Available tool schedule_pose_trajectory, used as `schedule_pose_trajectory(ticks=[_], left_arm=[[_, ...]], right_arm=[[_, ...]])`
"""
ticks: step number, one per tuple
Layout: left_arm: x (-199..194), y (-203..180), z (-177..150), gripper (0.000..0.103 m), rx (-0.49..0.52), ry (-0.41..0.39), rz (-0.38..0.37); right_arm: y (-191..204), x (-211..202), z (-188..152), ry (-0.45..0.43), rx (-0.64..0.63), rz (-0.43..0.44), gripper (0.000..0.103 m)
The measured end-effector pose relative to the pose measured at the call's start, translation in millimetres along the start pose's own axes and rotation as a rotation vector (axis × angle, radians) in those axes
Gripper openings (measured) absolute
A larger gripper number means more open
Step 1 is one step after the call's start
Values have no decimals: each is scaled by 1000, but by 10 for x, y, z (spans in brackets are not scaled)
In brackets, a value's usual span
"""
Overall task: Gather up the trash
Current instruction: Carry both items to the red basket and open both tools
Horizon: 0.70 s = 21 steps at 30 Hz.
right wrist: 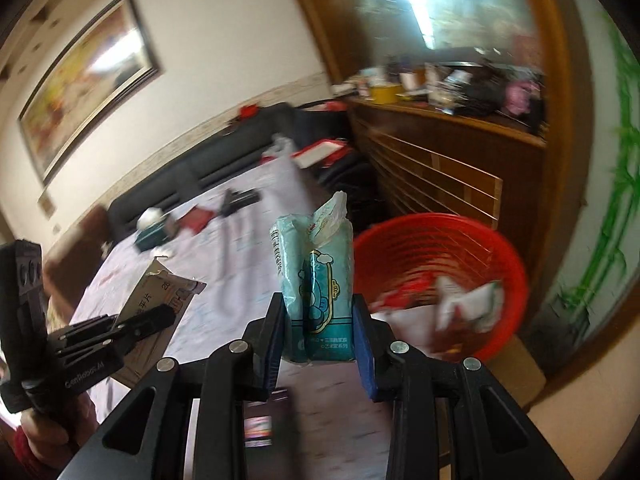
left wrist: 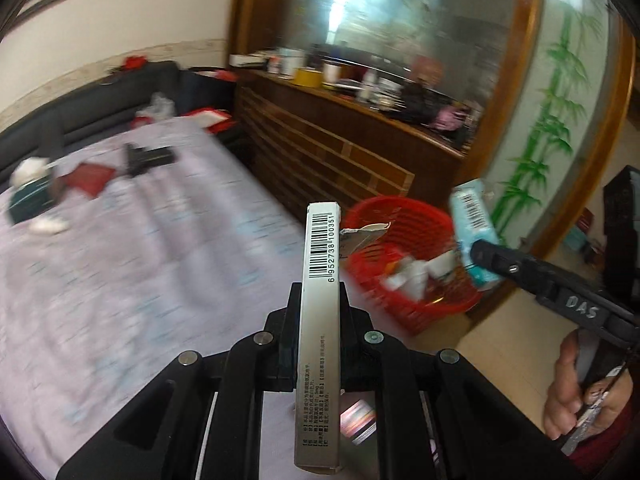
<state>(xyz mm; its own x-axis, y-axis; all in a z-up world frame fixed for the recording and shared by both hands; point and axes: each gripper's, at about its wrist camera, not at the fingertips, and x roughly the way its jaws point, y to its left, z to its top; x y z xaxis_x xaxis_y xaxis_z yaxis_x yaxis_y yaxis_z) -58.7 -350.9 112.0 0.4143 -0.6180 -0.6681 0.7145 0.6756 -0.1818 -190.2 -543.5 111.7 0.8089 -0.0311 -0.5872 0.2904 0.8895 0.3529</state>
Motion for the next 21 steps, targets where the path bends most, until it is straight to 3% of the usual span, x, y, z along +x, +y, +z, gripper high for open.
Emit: schedule_pose_trajectory(ticks=[5, 8, 10, 14, 18, 21], left_arm=[[551, -440, 315, 12, -8, 48, -91], [824, -590, 419, 19, -4, 65, -102], [944, -613, 437, 66, -15, 83, -90], [933, -563, 402, 69, -26, 74, -96], [668, -456, 332, 69, -32, 34, -77], [364, -385, 216, 75, -5, -19, -29]], right_arm=[[-473, 90, 213, 5, 65, -31, 36], [-654, 213, 308, 10, 74, -74, 45], [-778, 326, 343, 30, 80, -82, 57], [-888, 338, 314, 42, 96, -94, 59], [-745, 49, 230, -15, 58, -128, 60], [-499, -237, 129, -69, 2, -193, 77]])
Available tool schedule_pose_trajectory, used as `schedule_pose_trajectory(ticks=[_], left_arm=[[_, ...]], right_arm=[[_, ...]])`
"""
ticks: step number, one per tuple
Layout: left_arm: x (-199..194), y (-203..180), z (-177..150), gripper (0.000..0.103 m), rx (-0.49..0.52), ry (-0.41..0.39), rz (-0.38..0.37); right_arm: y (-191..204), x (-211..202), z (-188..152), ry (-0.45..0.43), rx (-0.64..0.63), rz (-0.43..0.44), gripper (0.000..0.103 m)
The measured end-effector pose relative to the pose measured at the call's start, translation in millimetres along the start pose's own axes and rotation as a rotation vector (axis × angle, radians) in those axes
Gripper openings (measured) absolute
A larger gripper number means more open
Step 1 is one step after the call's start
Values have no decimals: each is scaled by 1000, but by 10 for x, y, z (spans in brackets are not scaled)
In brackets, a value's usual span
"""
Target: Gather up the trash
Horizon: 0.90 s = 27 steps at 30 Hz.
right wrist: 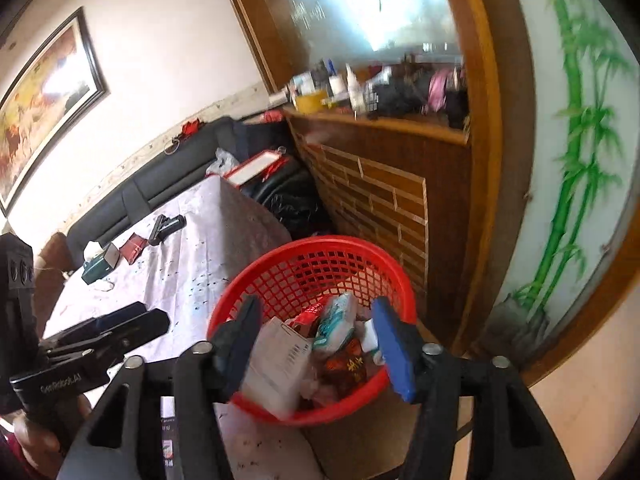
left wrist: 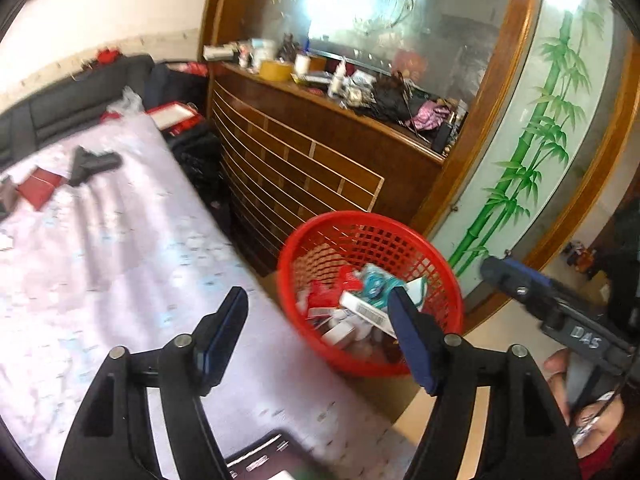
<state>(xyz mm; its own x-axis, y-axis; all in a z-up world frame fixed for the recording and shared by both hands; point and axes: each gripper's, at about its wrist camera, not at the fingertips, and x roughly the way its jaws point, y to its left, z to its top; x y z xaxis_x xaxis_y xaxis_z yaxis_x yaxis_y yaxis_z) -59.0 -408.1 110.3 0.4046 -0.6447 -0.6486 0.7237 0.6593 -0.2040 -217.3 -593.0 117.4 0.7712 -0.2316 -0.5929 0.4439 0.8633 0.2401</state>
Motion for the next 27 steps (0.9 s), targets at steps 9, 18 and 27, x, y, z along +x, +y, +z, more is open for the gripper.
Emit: schedule_pose_trajectory(ticks=[9, 18, 27], left_arm=[[-972, 133, -628, 98, 104, -186, 176], [-1434, 239, -1395, 103, 110, -243, 412], [-1616, 295, -1714, 103, 49, -230, 543]], right_arm=[[706, -687, -481, -181, -144, -265, 103], [1066, -999, -1059, -258, -200, -383, 103], [1242, -960, -1237, -229, -251, -322, 103]])
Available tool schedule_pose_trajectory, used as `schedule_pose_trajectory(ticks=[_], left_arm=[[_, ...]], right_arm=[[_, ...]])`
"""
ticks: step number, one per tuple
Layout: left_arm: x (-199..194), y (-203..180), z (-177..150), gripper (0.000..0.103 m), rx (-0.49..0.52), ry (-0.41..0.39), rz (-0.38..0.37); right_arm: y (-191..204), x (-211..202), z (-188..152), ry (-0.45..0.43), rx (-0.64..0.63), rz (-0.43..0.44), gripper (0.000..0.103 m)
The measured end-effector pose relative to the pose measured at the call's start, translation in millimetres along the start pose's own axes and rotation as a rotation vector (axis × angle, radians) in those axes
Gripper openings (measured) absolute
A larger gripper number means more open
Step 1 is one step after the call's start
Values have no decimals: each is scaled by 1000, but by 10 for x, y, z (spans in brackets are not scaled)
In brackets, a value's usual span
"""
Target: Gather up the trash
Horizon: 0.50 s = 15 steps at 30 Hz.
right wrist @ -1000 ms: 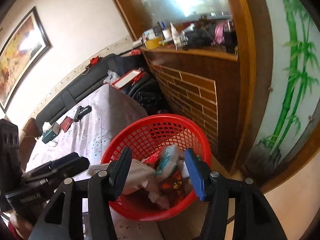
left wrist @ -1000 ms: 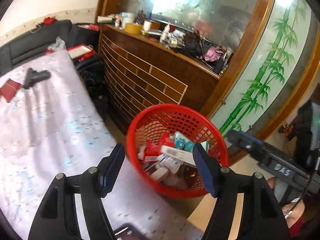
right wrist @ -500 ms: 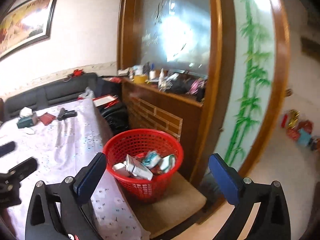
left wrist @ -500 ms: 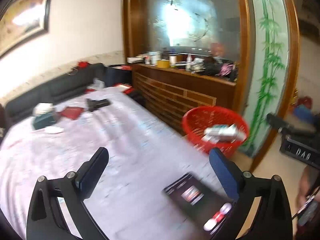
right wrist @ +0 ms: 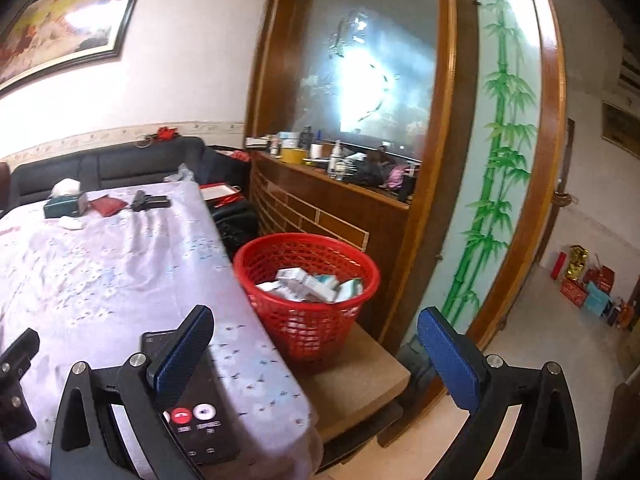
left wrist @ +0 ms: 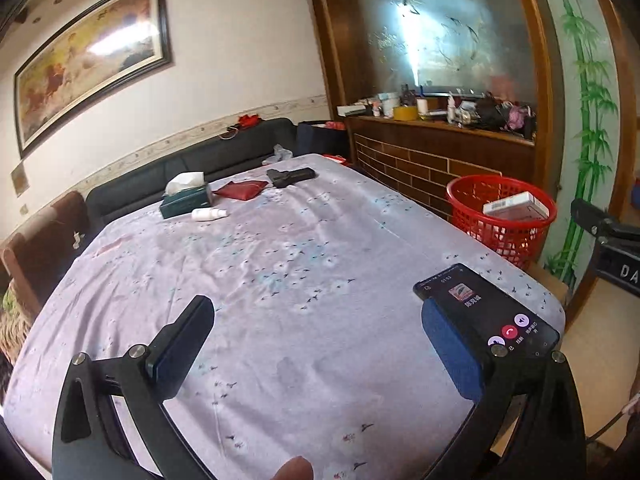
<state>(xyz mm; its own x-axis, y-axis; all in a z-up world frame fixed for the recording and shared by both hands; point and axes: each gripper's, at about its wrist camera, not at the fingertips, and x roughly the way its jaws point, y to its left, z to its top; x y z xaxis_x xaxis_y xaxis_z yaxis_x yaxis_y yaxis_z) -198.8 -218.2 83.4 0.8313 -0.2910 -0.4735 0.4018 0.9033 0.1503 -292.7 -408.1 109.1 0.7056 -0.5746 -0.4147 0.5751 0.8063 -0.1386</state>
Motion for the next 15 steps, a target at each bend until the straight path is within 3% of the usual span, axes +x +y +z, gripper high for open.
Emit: schedule_pose_trajectory(ticks=[5, 15], left_arm=[[-41, 82, -13, 103, -51, -40, -69], [82, 12, -73, 103, -35, 9, -51]], right_arm=[[60, -1, -7, -1, -15, 2, 103], [50, 31, -40, 10, -16, 3, 103]])
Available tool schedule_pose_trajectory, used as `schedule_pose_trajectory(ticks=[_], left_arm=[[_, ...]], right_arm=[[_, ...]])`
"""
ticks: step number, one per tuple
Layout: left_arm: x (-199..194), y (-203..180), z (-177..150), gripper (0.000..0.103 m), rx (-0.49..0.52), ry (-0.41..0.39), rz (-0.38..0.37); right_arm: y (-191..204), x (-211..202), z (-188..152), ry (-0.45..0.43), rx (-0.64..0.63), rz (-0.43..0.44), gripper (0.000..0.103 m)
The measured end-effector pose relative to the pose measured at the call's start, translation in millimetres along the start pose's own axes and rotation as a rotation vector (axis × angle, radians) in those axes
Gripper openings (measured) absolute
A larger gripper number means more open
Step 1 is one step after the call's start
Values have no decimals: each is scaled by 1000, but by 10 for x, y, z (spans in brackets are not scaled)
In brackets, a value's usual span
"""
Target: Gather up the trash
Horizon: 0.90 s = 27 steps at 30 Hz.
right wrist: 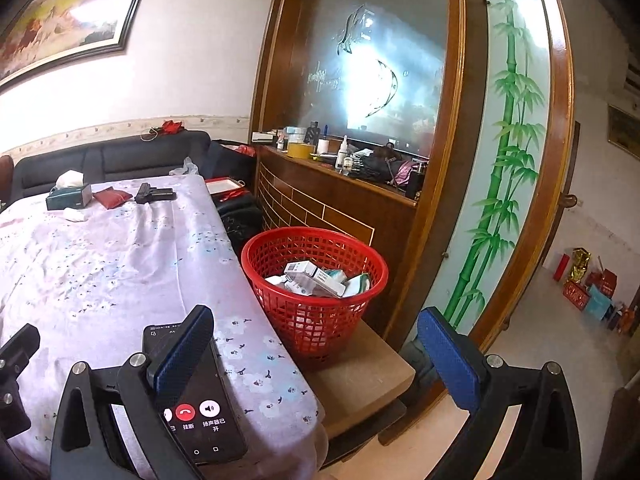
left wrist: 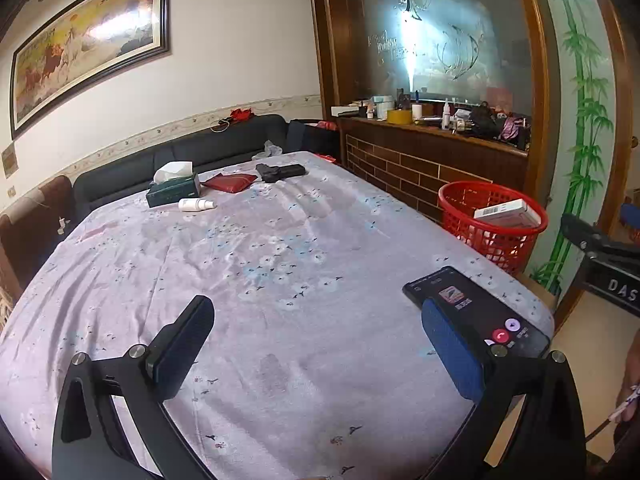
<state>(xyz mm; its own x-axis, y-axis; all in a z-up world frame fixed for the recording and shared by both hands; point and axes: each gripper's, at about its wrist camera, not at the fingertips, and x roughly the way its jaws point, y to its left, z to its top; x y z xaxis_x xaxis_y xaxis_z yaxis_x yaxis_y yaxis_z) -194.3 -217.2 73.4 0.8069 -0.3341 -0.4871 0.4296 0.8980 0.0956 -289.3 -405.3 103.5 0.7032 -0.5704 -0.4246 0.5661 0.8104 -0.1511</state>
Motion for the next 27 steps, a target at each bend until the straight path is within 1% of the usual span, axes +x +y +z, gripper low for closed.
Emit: schedule_pose_trajectory(ticks=[3, 8, 15, 27], left_arm=[[-8, 3, -9, 103, 4, -9, 26], [-17, 5, -7, 103, 12, -16, 36], [-15, -12, -16, 103, 25, -13, 40], [13, 21, -35, 103, 14, -8, 43]], right_arm=[[0, -1, 4, -1, 1, -2, 103], [14, -5, 26, -2, -5, 7, 103], [37, -10, 28, 2, -2, 10, 103], [30, -1, 20, 2, -1, 12, 103]])
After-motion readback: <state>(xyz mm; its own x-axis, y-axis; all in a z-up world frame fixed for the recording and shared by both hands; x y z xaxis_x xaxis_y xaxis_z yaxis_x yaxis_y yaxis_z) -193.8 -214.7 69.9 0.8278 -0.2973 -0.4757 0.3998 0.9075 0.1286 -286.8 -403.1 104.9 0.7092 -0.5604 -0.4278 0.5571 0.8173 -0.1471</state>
